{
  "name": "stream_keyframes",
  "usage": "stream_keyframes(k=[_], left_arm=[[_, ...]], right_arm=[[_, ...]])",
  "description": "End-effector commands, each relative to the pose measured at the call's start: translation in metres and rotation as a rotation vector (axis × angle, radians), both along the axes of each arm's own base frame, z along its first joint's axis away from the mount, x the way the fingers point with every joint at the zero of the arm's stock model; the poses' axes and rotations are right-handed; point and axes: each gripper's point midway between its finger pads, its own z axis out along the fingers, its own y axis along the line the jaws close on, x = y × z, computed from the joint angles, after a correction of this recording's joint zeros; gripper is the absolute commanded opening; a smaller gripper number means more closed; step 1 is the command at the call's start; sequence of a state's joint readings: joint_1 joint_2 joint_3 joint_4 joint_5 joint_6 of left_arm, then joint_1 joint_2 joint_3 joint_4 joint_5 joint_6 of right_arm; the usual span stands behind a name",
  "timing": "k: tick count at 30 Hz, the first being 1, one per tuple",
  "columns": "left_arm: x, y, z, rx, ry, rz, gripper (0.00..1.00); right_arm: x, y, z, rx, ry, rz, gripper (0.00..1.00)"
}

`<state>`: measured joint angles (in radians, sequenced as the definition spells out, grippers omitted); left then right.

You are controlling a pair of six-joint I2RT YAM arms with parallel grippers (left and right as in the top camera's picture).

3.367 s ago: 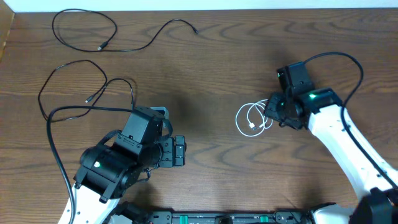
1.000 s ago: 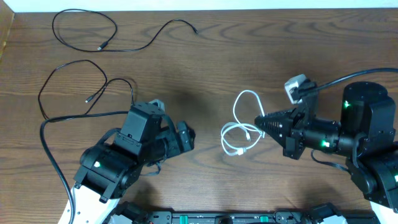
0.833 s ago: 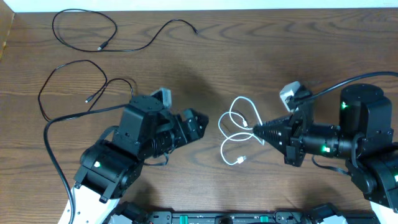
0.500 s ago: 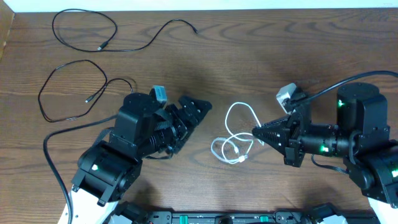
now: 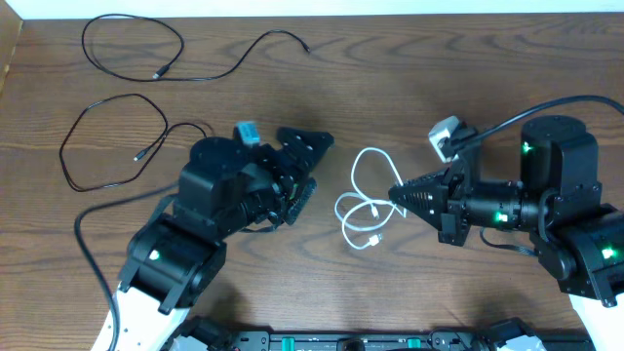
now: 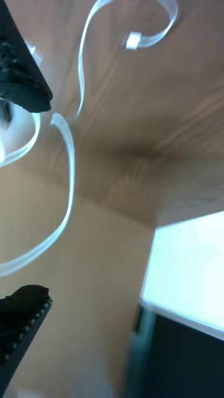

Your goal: Untangle cables

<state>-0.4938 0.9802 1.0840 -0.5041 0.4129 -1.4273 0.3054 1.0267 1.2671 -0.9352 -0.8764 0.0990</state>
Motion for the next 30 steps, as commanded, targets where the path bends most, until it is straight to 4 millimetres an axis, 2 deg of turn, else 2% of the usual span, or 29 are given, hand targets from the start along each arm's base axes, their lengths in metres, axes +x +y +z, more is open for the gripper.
stream_keyframes(k=[1,5,8,14,17,19,25,30], left_arm=[[0.008,-0.003,-0.014,0.275,-0.272,-0.197,0.94],[0.011,-0.005,-0.028,0.449,-0.425,-0.347,0.94],[0.007,-0.008,-0.035,0.550,-0.549,-0.482,0.94],[-0.012,-0.021,-0.033,0.582,-0.746,-0.698,0.94],[-0.025,-0.025,-0.036,0.560,-0.774,-0.785,0.94],[-0.026,-0.024,-0.040,0.561,-0.752,-0.793,0.94],[-0.023,-0.026,-0.049,0.563,-0.725,-0.806,0.94],[-0.018,-0.032,-0.061,0.546,-0.684,-0.832,0.94]], right_arm=[[-0.010,0.008,0.014,0.088,0.108,0.016,0.01],[-0.014,0.012,0.022,0.144,0.183,0.025,0.01],[-0.013,0.013,0.026,0.175,0.257,-0.002,0.01],[-0.010,0.014,0.031,0.200,0.285,-0.022,0.01],[-0.009,0.015,0.034,0.211,0.292,-0.028,0.01],[-0.007,0.015,0.036,0.225,0.320,-0.042,0.01],[-0.016,0.020,0.049,0.274,0.332,0.029,0.01],[-0.020,0.021,0.051,0.283,0.344,0.052,0.01]])
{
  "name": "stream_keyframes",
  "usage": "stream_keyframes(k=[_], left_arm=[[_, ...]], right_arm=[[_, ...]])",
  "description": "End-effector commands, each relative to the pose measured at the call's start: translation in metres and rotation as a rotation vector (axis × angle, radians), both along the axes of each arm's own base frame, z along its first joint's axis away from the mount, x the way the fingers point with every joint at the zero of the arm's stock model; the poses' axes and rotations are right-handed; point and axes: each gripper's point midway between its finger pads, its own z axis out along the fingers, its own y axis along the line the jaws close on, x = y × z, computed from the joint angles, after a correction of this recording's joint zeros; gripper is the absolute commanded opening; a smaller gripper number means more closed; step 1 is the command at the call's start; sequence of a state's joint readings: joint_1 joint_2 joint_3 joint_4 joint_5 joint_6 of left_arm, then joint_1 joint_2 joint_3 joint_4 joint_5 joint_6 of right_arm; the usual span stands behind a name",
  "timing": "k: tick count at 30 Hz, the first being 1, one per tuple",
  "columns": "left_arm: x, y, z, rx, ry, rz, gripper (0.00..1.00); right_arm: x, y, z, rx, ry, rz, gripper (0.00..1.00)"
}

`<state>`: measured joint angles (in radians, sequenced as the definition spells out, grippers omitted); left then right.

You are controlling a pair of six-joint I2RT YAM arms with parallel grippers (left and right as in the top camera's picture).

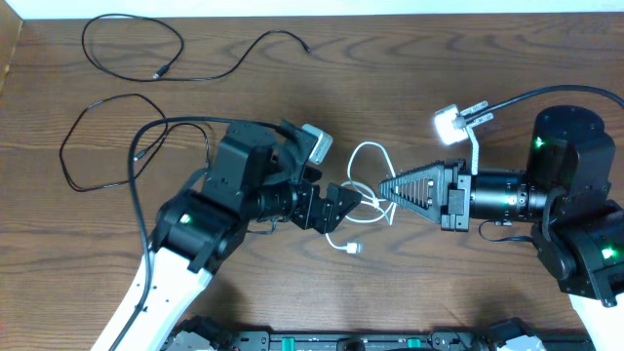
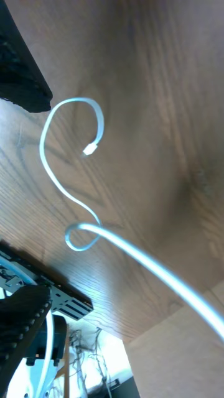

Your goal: Untangle cables

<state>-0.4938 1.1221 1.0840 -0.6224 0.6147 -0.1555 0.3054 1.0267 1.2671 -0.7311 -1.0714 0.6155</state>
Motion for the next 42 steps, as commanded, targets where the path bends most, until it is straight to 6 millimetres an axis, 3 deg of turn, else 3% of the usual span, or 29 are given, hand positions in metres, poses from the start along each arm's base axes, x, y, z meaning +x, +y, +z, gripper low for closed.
stream_keyframes(k=[1,10,17,22,27,39,42], left_arm=[[0.002,-0.007,-0.007,-0.004,0.016,-0.038,0.94],[0.012,-0.012,0.002,-0.032,-0.040,-0.037,0.93],[0.012,-0.012,0.002,-0.042,-0.013,-0.018,0.72],[0.010,-0.013,0.002,-0.048,-0.002,-0.020,0.66],[0.005,-0.016,0.005,-0.071,0.010,-0.051,0.47],[0.001,-0.020,0.010,-0.099,0.012,-0.079,0.45],[0.001,-0.020,0.010,-0.099,0.012,-0.079,0.37]], right_arm=[[-0.012,0.004,0.007,0.032,0.019,0.059,0.01],[-0.017,0.003,0.002,0.024,0.065,0.070,0.02],[-0.017,0.003,0.002,0.024,0.066,0.070,0.02],[-0.016,0.003,0.005,0.030,0.047,0.070,0.02],[-0.011,0.003,0.005,0.023,0.029,0.048,0.02],[-0.011,0.003,0.005,0.023,0.031,0.050,0.01],[-0.011,0.003,0.005,0.023,0.031,0.050,0.01]])
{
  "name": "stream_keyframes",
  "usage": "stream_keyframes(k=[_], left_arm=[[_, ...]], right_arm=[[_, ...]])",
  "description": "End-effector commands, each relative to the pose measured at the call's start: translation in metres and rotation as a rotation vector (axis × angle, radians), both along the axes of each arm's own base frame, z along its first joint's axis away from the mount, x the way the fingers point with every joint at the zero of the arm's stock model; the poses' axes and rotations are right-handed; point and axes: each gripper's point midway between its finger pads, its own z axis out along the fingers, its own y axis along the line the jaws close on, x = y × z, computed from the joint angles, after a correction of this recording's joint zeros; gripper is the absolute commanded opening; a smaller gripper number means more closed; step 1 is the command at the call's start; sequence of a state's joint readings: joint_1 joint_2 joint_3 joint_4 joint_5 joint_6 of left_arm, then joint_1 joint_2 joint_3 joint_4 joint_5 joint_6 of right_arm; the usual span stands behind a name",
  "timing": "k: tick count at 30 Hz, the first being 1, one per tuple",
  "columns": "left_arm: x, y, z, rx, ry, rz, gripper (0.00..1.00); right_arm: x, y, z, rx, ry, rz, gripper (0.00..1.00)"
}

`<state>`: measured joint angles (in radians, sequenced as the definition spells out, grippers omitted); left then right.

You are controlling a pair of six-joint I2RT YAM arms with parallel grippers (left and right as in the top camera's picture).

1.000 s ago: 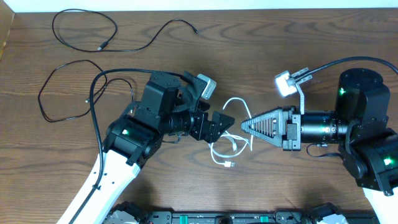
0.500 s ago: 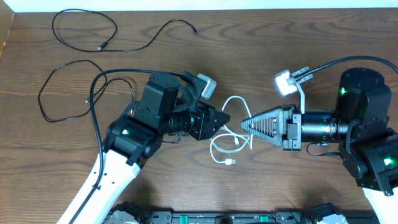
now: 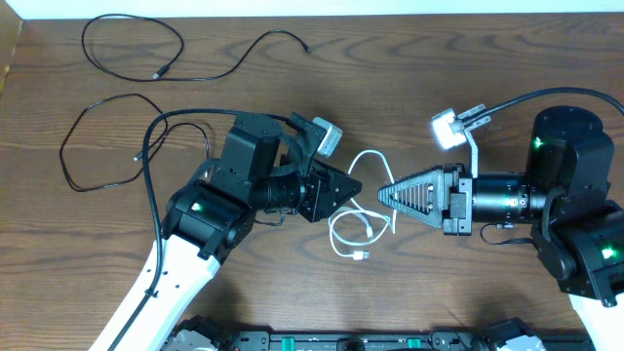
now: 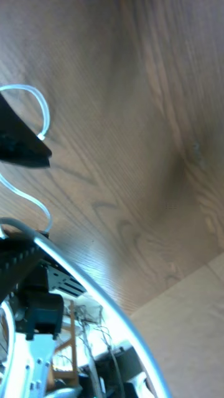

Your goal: Untangle cables

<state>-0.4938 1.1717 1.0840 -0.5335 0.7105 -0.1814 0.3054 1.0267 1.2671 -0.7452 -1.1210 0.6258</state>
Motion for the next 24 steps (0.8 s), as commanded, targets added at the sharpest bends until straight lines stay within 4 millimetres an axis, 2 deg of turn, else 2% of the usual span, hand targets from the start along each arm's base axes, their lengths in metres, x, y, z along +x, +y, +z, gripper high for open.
stream_keyframes(k=[1,6,10,15,18,24], left_arm=[[-0.0036,-0.0023,0.0041,-0.018,-0.004,-0.022,0.36],[-0.0055,-0.0034,0.0051,-0.025,-0.001,-0.032,0.35],[-0.0060,-0.0036,0.0053,-0.027,0.001,-0.035,0.29],[-0.0060,-0.0036,0.0053,-0.027,0.001,-0.035,0.27],[-0.0060,-0.0036,0.0053,-0.027,0.001,-0.035,0.22],[-0.0060,-0.0036,0.0053,-0.027,0.001,-0.035,0.21]], right_arm=[[-0.0028,0.0018,0.0030,0.004,0.000,0.009,0.01],[-0.0028,0.0018,0.0029,0.004,0.000,0.009,0.02],[-0.0028,0.0018,0.0029,0.004,0.000,0.009,0.02],[-0.0028,0.0018,0.0029,0.004,0.001,0.009,0.02],[-0.0028,0.0018,0.0029,0.004,0.000,0.009,0.02],[-0.0028,0.0018,0.0029,0.004,0.001,0.009,0.02]])
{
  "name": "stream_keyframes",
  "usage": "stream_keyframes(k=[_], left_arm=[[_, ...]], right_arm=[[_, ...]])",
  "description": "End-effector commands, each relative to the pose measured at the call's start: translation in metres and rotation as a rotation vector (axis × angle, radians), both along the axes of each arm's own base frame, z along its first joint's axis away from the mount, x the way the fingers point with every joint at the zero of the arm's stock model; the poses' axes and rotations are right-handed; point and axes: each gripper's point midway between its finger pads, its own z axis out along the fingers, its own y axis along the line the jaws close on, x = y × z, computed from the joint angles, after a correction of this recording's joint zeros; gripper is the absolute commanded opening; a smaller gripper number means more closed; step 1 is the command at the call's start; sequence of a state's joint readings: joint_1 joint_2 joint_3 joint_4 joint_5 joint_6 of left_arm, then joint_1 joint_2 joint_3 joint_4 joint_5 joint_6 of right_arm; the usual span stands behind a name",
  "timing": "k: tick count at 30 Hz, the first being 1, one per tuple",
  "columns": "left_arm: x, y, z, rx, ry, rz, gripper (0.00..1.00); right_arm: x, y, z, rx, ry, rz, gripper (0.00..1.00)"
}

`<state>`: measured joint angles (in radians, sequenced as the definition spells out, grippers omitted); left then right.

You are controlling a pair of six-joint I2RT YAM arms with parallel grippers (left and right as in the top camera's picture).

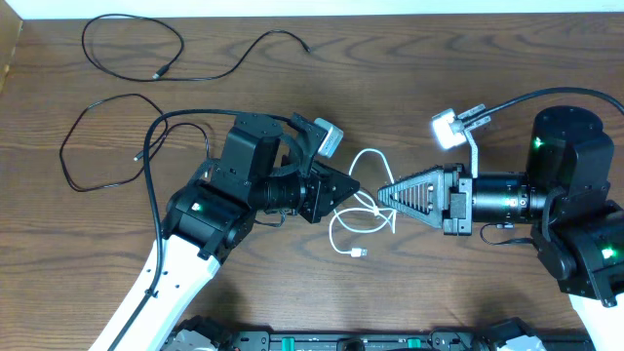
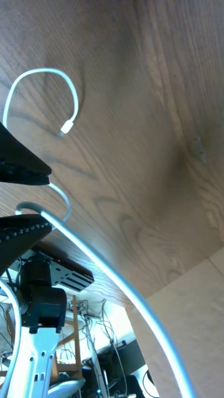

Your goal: Untangle cables

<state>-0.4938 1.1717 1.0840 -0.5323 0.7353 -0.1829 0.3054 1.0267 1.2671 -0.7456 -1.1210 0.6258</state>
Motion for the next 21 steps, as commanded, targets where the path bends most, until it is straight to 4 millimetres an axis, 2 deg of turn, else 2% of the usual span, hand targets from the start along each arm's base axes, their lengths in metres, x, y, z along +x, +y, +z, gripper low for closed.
stream_keyframes(k=[1,7,11,21], left_arm=[[-0.0028,-0.0016,0.0034,-0.013,-0.007,-0.017,0.21],[-0.0029,-0.0016,0.0035,-0.013,-0.007,-0.017,0.18],[-0.0029,-0.0016,0.0035,-0.013,-0.007,-0.017,0.11],[-0.0028,-0.0016,0.0034,-0.012,-0.007,-0.017,0.08]], right_arm=[[-0.0027,0.0018,0.0030,0.004,0.000,0.009,0.02],[-0.0026,0.0017,0.0030,0.004,0.000,0.008,0.02],[-0.0026,0.0017,0.0030,0.004,-0.001,0.008,0.02],[-0.0025,0.0017,0.0029,0.004,0.000,0.008,0.02]])
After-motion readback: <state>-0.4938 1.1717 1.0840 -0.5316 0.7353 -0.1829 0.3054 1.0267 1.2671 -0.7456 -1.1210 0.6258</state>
